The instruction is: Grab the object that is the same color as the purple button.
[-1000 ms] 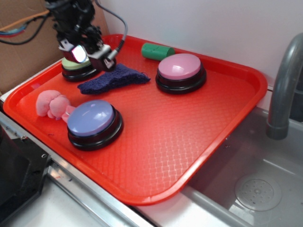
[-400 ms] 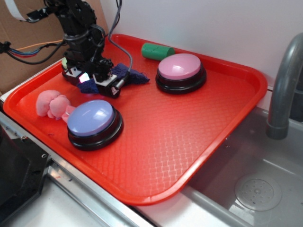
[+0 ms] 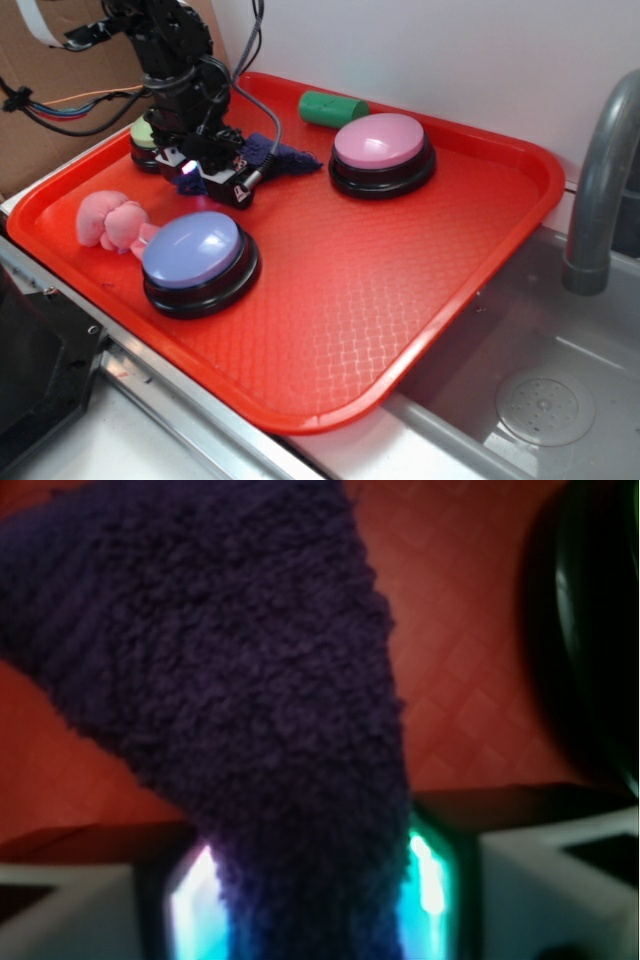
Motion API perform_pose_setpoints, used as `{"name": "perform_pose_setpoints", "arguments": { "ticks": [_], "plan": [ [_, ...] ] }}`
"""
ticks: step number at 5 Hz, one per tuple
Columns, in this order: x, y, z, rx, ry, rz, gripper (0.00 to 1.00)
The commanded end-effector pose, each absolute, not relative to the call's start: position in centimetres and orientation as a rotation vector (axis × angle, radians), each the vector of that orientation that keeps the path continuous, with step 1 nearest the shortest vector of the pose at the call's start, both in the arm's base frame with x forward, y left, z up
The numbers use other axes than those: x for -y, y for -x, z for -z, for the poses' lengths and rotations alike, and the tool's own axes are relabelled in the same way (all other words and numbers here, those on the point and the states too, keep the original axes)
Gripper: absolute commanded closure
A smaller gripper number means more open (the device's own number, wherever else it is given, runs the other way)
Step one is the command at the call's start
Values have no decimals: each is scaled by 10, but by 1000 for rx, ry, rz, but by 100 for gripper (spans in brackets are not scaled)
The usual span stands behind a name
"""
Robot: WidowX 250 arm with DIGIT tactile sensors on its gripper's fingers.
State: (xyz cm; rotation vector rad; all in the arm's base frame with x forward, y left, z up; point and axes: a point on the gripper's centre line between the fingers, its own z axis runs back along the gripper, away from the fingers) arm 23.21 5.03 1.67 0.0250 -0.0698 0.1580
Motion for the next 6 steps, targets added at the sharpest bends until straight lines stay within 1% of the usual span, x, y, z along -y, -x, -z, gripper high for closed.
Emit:
{"name": "perform_pose_setpoints", "arguments": {
  "ticks": [1, 2, 3, 4, 5, 6],
  "plan": [
    [-51, -238, -35, 119, -25, -157, 100],
    [-51, -238, -44, 116, -40, -171, 100],
    [-45, -237, -71, 62, -2, -110, 100],
    [-31, -241, -103, 46, -30, -27, 100],
    [-12, -243, -129, 69, -24, 41, 100],
    [13, -242, -151, 99, -37, 110, 100]
  ]
}}
